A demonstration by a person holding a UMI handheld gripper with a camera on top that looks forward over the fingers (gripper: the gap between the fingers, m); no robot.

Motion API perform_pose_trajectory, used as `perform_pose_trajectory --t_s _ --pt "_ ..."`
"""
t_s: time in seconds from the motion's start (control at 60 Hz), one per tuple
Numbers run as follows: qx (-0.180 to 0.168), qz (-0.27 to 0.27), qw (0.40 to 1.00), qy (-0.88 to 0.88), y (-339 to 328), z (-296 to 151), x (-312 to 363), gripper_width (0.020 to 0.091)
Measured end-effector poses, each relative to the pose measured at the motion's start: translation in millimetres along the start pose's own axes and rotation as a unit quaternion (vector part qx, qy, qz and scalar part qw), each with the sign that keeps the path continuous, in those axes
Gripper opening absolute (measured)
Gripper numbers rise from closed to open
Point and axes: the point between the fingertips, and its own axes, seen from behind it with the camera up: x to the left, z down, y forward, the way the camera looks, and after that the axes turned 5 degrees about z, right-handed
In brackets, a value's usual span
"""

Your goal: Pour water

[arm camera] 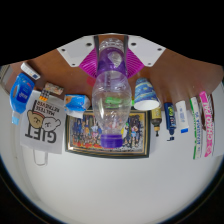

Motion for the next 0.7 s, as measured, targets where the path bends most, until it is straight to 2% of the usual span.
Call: perform_pose_trajectory --t_s 0.2,0.383,0.517,0.7 --pt "0.001 0.047 0.996 -0.077 9.0 -38.6 -25.9 0.0326" --pt "-0.012 0.106 0.959 -0.262 38.5 -93.0 -51.1 0.0325" --pt "-0.023 0.131 0.896 -0.423 64.4 -123.9 -56.8 0.0325" --pt "-0.051 0.146 0.756 -0.636 92.9 -152.7 -47.3 0.0327"
